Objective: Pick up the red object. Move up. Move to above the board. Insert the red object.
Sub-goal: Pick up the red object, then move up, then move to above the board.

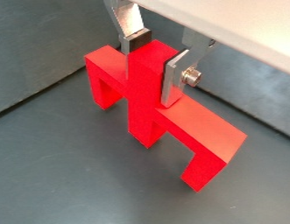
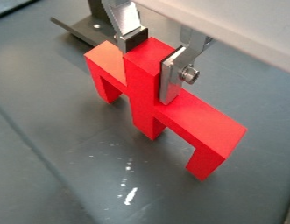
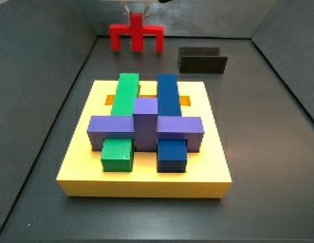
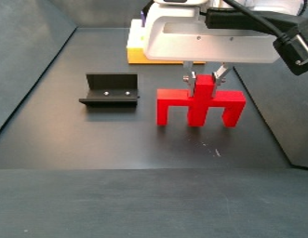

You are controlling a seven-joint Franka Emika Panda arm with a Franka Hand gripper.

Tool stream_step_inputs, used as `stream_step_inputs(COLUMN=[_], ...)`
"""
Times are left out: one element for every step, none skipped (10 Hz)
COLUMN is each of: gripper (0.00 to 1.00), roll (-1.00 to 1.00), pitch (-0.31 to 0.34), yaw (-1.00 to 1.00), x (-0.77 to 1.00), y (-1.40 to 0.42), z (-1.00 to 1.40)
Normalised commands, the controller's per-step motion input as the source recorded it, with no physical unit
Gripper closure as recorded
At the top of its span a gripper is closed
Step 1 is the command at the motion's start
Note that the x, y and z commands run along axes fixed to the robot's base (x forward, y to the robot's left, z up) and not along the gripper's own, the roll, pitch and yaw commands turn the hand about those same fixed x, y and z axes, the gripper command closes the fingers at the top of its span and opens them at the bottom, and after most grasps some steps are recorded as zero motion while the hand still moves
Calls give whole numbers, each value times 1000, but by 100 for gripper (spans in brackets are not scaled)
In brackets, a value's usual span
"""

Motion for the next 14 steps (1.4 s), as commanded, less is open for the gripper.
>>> stream_step_inputs(gripper=[100, 100, 100, 100, 100, 100, 100, 100, 100, 100, 100, 100, 100, 100], roll=[0, 0, 0, 0, -2, 5, 50, 0, -29, -7, 11, -7, -1, 9], pitch=[0, 0, 0, 0, 10, 64, 47, 0, 18, 38, 17, 66, 96, 66], yaw=[0, 0, 0, 0, -9, -26, -14, 0, 3, 2, 4, 4, -1, 5], x=[0, 0, 0, 0, -31, -96, -56, 0, -14, -61, 7, 48, 39, 35], y=[0, 0, 0, 0, 65, 45, 25, 0, -4, -8, -2, 7, -3, -3], z=[0, 0, 0, 833, 870, 687, 387, 1400, 1400, 1400, 1400, 928, 580, 243])
